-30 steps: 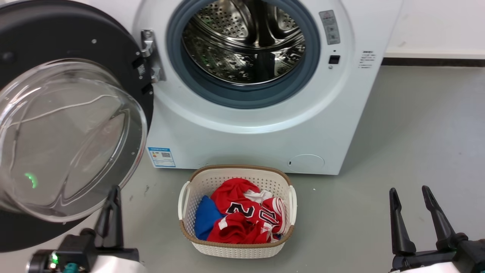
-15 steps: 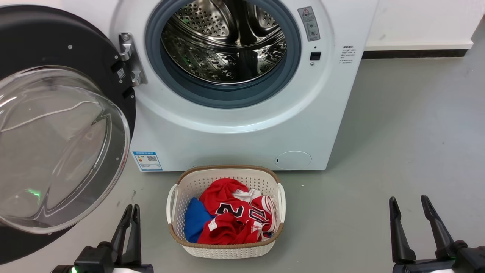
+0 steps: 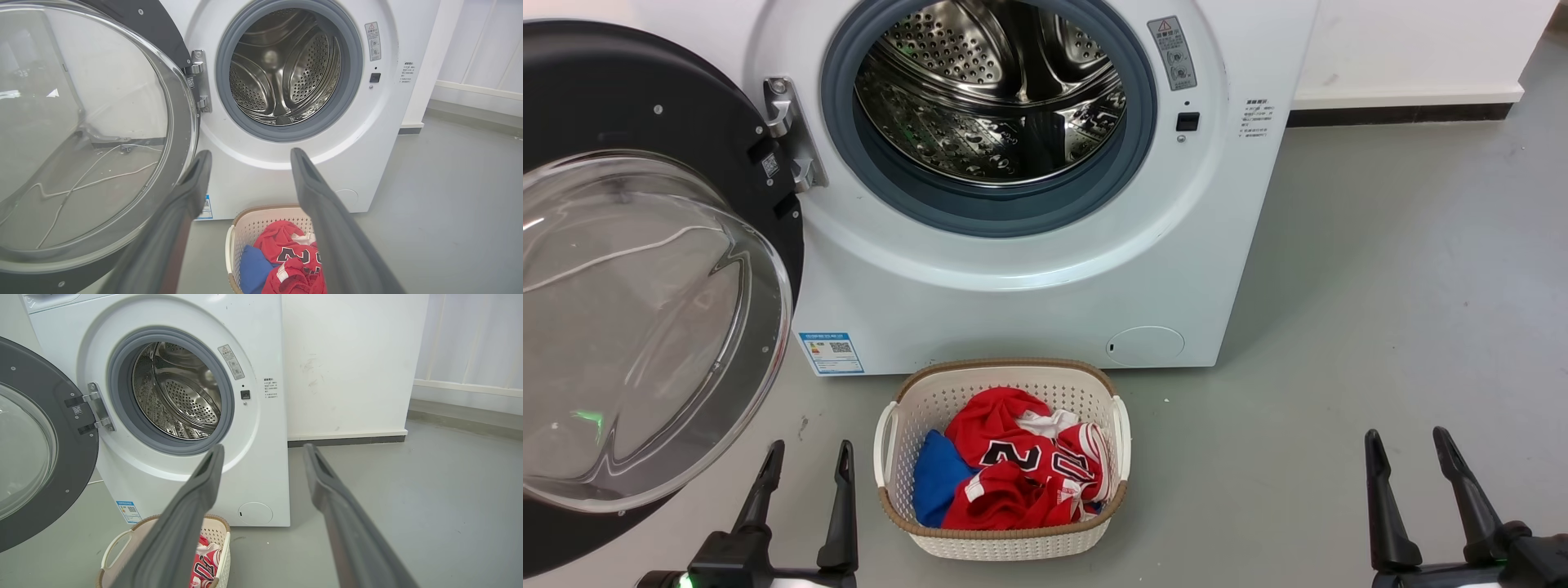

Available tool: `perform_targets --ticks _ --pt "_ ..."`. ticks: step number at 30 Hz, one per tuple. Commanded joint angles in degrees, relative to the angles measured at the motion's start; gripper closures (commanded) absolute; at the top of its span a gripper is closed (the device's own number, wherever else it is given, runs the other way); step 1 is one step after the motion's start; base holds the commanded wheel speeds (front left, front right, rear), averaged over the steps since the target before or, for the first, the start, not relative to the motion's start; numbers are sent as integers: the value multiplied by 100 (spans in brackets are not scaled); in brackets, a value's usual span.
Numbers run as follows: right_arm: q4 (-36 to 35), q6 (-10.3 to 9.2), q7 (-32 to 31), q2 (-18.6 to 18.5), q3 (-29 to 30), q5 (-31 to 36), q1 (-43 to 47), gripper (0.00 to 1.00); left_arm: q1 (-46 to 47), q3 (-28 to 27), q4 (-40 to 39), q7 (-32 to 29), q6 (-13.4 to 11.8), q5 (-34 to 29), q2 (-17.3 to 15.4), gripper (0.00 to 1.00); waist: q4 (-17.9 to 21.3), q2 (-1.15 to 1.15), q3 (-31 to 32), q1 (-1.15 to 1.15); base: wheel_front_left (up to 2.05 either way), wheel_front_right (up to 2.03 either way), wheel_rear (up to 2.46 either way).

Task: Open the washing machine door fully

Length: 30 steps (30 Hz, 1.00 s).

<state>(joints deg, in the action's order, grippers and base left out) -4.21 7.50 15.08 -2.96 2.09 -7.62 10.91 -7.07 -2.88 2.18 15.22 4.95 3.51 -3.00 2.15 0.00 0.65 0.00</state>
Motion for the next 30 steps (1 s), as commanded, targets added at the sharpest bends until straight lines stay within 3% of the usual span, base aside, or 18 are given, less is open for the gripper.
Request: perform_targets --ticks 1,7,8,13,30 --pt "1 -1 12 16 0 -17 32 0 -48 -11 -10 -13 -34 -32 12 0 -5 0 1 0 0 0 0" --pt "15 -1 12 16 0 -25 11 0 -45 -30 21 -13 -87 -118 13 0 -8 0 10 0 0 0 0" --pt "13 0 0 0 -3 -7 -1 100 0 -16 18 0 -62 -97 1 100 -8 0 10 0 0 0 0" --pt "224 0 -27 -1 -31 -96 7 100 13 -13 281 -36 -56 -14 11 100 -10 0 9 0 0 0 0" --pt "569 0 -377 -124 -82 -2104 -390 100 314 -89 474 -512 16 1973 11 100 -38 0 -3 0 0 0 0"
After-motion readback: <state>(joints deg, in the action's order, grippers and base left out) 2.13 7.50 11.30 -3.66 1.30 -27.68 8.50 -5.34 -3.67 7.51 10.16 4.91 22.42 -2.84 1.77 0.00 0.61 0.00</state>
